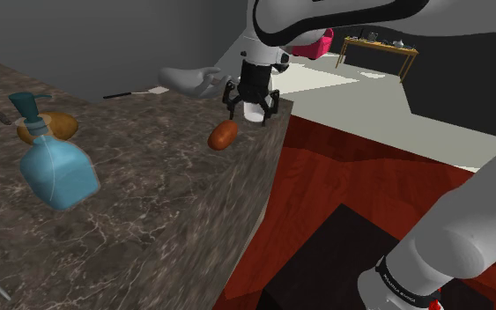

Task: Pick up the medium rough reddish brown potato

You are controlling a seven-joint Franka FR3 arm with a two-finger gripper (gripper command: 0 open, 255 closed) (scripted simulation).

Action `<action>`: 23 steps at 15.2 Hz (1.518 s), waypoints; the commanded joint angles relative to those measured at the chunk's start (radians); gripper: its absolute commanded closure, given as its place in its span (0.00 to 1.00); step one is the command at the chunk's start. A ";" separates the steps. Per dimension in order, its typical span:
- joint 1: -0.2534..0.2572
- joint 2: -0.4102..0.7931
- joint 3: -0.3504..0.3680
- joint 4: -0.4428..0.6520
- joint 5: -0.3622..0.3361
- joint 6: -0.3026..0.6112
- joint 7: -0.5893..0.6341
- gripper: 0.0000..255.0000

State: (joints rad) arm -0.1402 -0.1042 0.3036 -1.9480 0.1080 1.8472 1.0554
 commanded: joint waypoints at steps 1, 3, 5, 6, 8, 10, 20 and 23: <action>-0.007 0.082 0.005 0.075 -0.002 0.016 0.110 0.00; -0.011 0.154 0.001 0.139 -0.004 0.033 0.203 0.00; -0.013 0.221 -0.008 0.202 -0.005 0.048 0.290 0.00; -0.013 0.222 -0.009 0.190 -0.004 0.061 0.288 0.00; -0.012 0.225 -0.009 0.167 -0.005 0.087 0.286 0.00; -0.012 0.230 -0.009 0.146 -0.005 0.113 0.284 0.00; -0.011 0.237 -0.009 0.121 -0.006 0.145 0.282 1.00; -0.011 0.238 -0.009 0.121 -0.006 0.145 0.282 1.00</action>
State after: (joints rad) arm -0.1515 0.1326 0.2944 -1.8258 0.1019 1.9925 1.3370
